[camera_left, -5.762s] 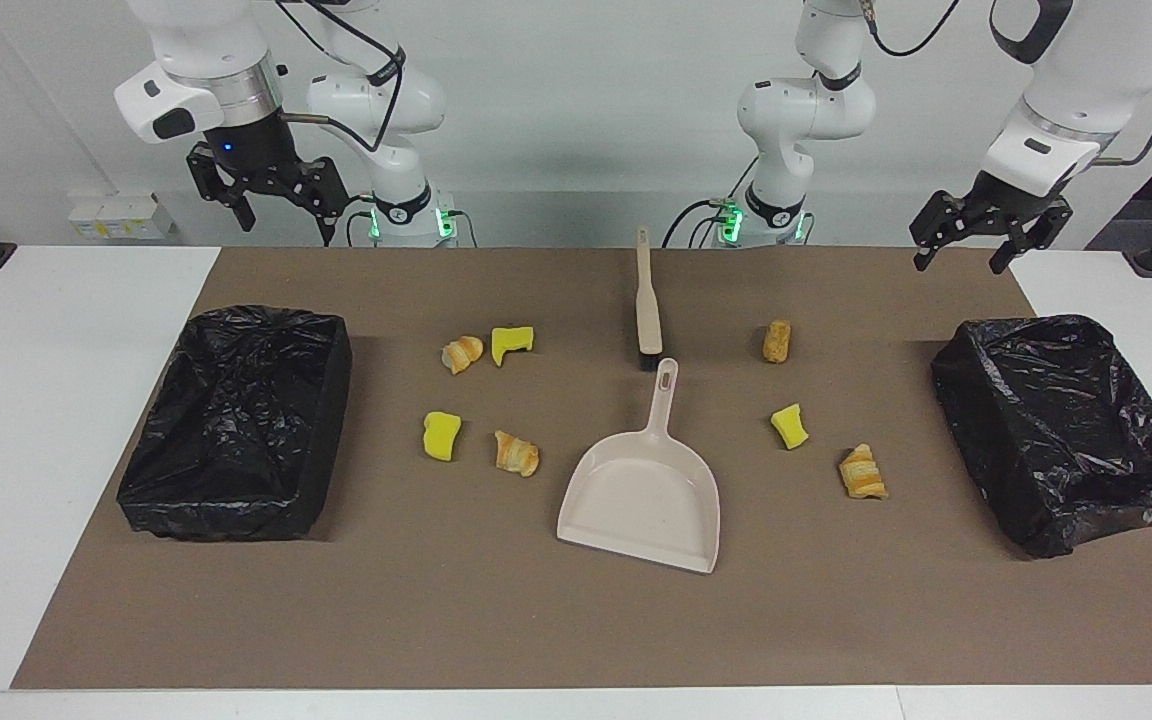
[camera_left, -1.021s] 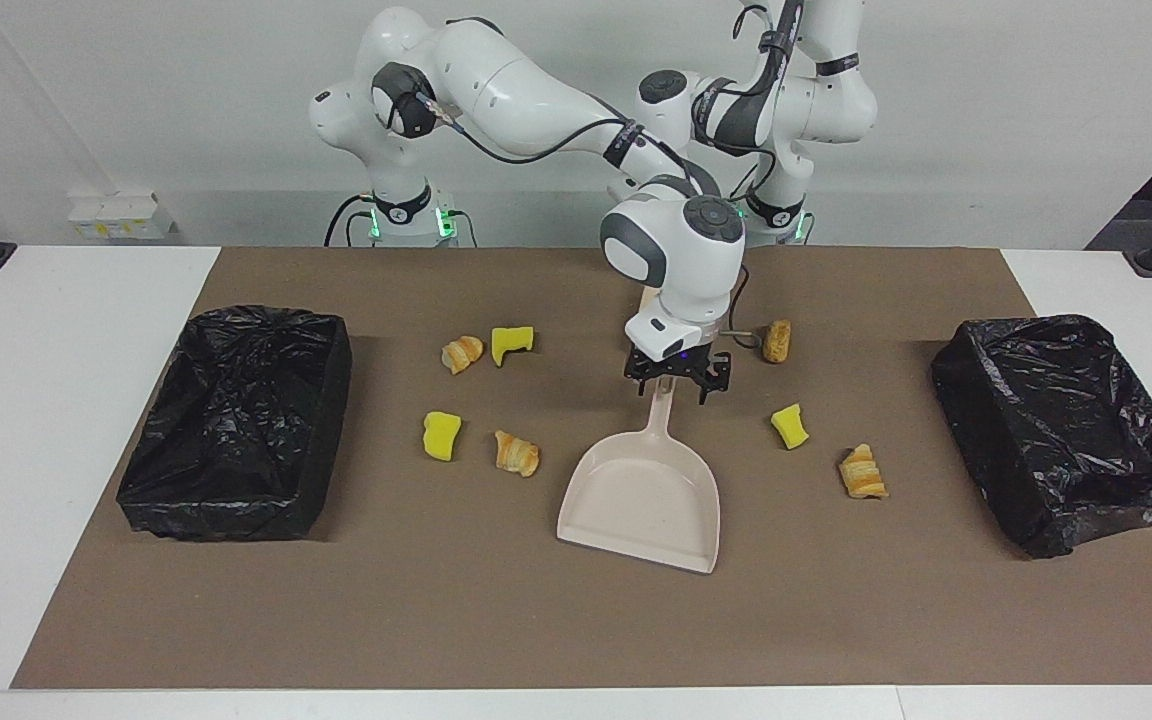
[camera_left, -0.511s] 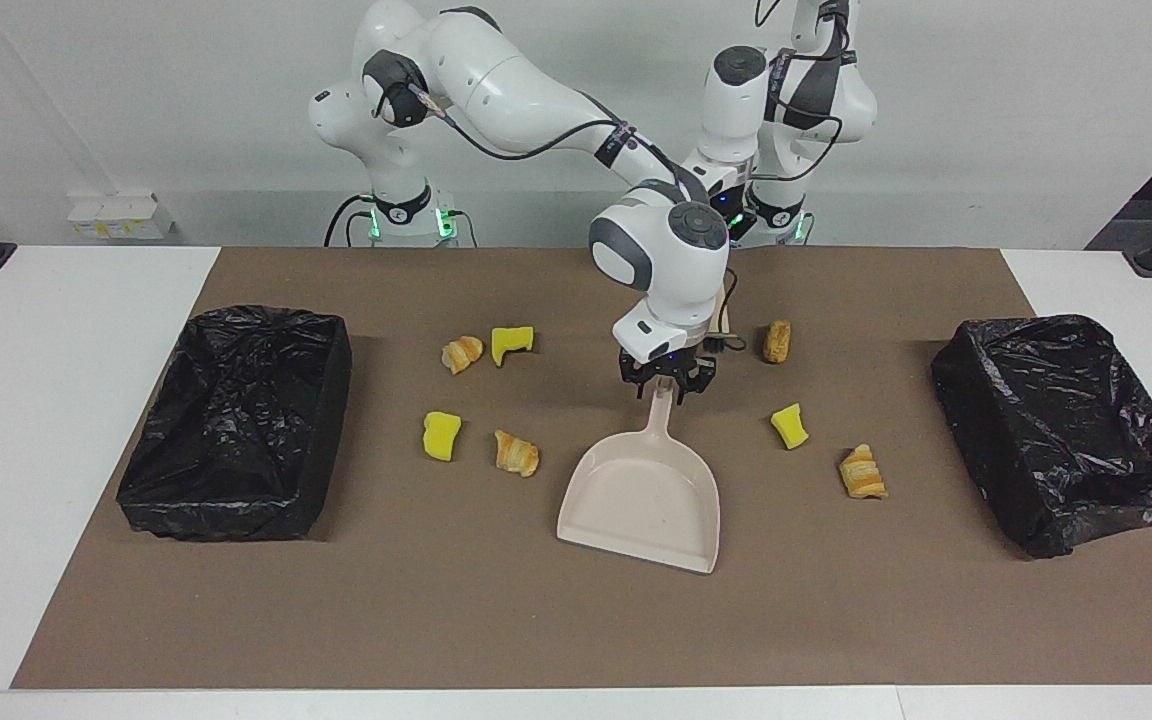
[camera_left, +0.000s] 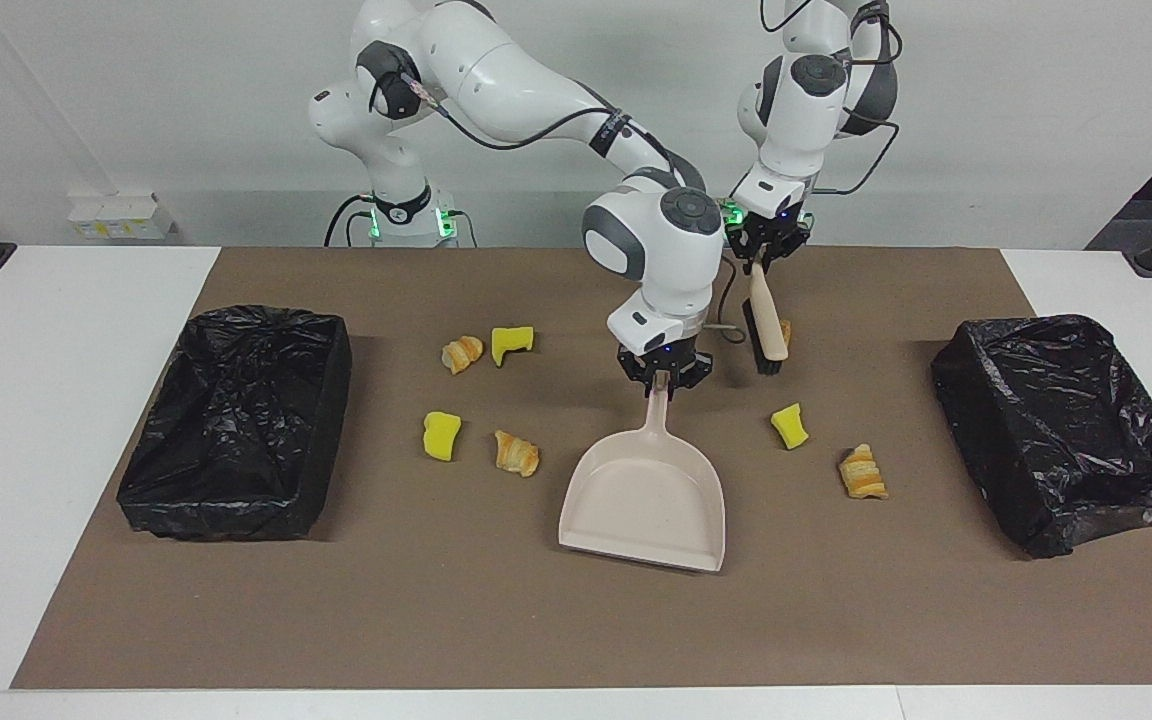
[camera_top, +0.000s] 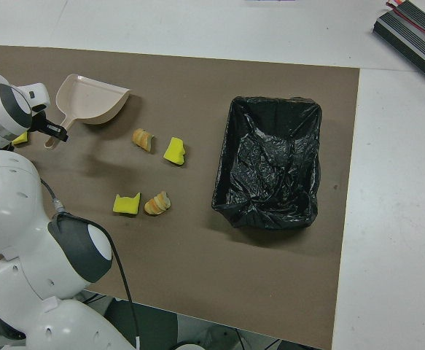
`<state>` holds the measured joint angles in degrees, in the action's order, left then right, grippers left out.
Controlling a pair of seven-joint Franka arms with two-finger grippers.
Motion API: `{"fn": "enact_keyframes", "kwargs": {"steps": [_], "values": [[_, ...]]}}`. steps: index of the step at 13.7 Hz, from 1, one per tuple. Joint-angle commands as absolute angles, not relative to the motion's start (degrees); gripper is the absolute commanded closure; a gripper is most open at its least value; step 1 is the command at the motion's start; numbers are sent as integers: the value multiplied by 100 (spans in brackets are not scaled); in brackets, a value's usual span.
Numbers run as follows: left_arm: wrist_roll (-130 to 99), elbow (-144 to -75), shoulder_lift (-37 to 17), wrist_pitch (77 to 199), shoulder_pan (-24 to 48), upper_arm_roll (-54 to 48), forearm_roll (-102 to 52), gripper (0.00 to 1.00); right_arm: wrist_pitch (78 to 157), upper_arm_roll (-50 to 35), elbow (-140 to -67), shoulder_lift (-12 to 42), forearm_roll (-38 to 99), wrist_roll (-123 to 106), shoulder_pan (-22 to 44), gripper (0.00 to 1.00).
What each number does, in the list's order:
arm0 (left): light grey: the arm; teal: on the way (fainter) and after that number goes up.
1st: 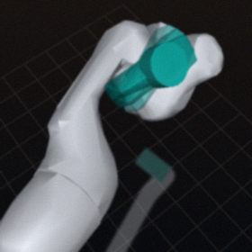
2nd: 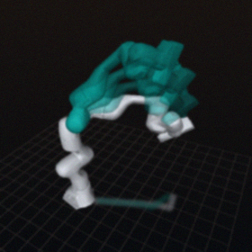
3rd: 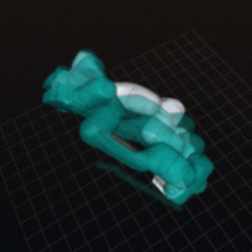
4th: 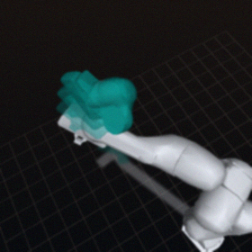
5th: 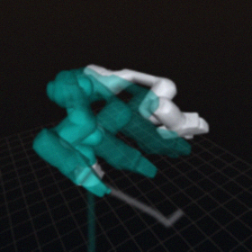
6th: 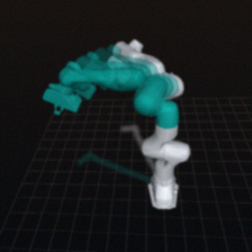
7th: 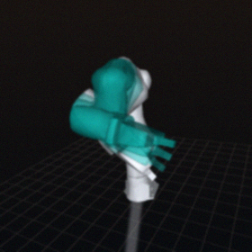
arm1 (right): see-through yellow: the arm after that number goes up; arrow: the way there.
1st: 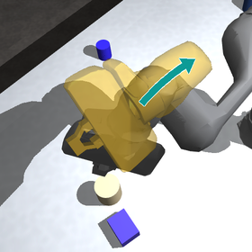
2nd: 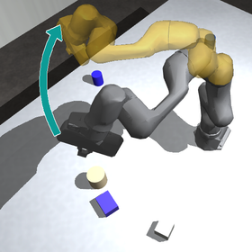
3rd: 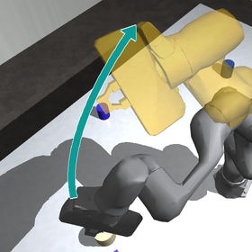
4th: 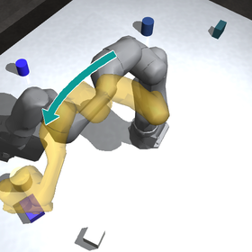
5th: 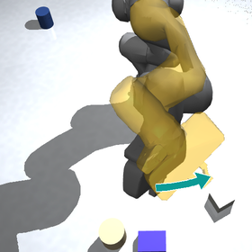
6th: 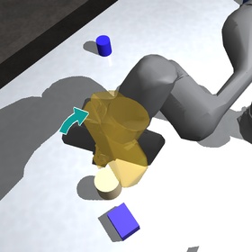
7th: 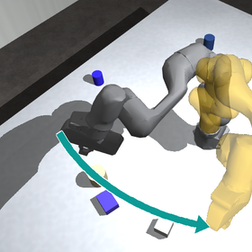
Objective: Sweep and dump trash in bin
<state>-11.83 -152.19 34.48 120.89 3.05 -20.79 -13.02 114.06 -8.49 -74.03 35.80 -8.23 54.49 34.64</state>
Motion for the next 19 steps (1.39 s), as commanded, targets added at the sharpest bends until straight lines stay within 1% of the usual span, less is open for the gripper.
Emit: {"fn": "enact_keyframes", "kwargs": {"steps": [1,5,6,8,12,13,14,15,16,19], "values": [[-898,-14540,2630,12155,246,-1540,-828,100,11470,-914,-7769,3130,-773,4968,3357,100],[78,-13467,1576,12059,264,-591,-292,100,11470,-914,-8322,2603,-721,3570,3331,100],[271,-13247,1391,12067,272,-397,32,100,11470,-923,-8462,2480,-712,3333,3305,100],[832,-12983,995,12190,299,-28,185,100,11348,-923,-8656,2260,-572,2195,3200,100],[1414,-12421,-129,12919,299,404,228,100,11145,-914,-8894,2127,-448,241,3112,100],[1563,-12288,-323,12972,290,439,229,100,11127,-914,-8947,2118,-457,-241,3050,100],[1556,-12374,-334,12964,281,457,220,100,11127,-914,-8999,2109,-457,-829,2963,100],[1521,-12645,-230,12946,316,448,220,100,11136,-914,-9017,2109,-457,-1400,2866,100],[1547,-12752,-133,12859,351,431,228,100,11136,-914,-9026,2118,-466,-1798,2813,100],[1626,-12814,-26,12307,597,352,229,100,11136,-905,-9192,2057,-553,-2468,2760,100]]}}
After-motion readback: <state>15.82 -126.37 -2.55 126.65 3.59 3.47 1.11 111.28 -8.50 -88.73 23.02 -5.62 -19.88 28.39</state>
